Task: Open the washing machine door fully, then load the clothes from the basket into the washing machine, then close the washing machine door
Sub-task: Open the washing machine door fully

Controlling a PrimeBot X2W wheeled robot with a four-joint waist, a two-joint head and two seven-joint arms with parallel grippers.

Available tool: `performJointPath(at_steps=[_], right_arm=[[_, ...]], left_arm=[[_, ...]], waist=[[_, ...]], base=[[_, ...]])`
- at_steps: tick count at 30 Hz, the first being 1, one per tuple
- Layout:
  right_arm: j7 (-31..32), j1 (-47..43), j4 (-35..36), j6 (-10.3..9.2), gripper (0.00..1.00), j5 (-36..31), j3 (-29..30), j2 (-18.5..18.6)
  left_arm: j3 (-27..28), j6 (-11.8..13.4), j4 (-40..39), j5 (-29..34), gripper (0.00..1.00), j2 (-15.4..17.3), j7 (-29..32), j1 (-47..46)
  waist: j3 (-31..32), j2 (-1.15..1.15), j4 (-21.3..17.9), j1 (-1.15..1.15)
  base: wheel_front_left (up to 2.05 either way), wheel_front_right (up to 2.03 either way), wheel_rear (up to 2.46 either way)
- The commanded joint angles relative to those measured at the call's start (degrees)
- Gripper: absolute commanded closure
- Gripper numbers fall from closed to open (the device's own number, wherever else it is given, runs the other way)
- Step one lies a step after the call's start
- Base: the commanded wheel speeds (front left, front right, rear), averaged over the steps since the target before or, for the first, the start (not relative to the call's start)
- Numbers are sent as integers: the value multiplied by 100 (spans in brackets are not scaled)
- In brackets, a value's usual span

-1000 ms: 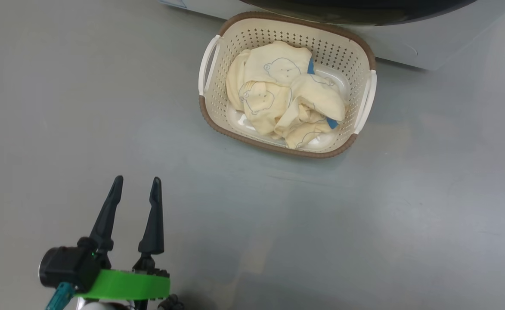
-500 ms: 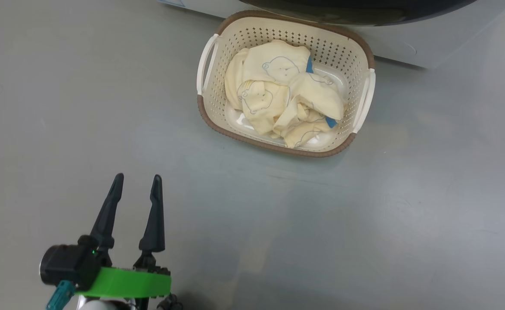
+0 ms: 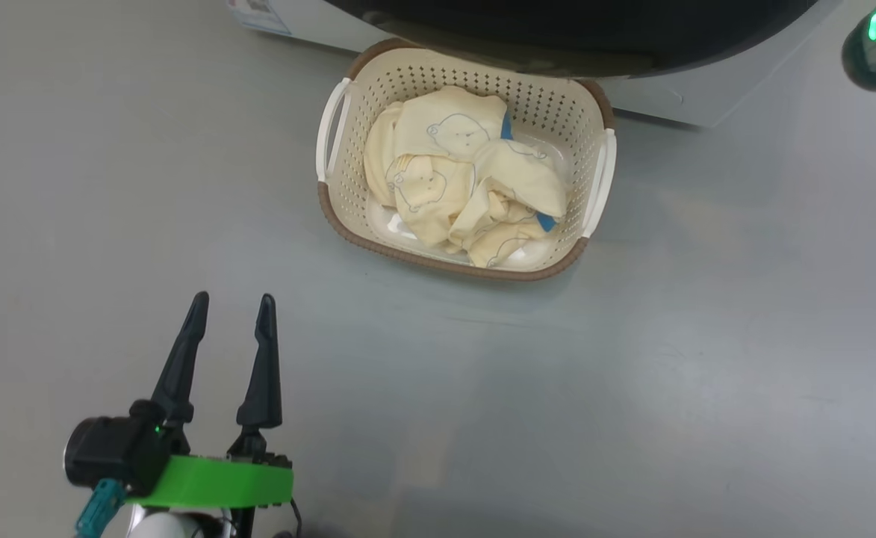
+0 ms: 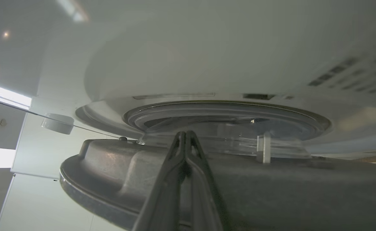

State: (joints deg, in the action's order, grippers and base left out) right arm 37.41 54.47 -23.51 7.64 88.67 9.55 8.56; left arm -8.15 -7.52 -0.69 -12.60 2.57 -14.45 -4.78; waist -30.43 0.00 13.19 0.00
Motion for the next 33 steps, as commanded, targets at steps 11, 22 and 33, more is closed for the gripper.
performJointPath(at_steps=[11,22,33], right_arm=[[203,-480,252,-15,100,-20,-592,-309],[334,-1095,435,-15,100,78,-1134,-471],[326,-1884,954,-15,100,161,-1987,-557]], left_arm=[[180,3,-47,-19,0,72,-55,-80],[197,3,46,-81,0,79,-55,-28],[223,3,115,-164,0,63,-55,121]], waist=[[404,0,-249,0],[852,0,-420,0],[1362,0,-522,0]], base=[[0,0,0],[0,0,0],[0,0,0]])
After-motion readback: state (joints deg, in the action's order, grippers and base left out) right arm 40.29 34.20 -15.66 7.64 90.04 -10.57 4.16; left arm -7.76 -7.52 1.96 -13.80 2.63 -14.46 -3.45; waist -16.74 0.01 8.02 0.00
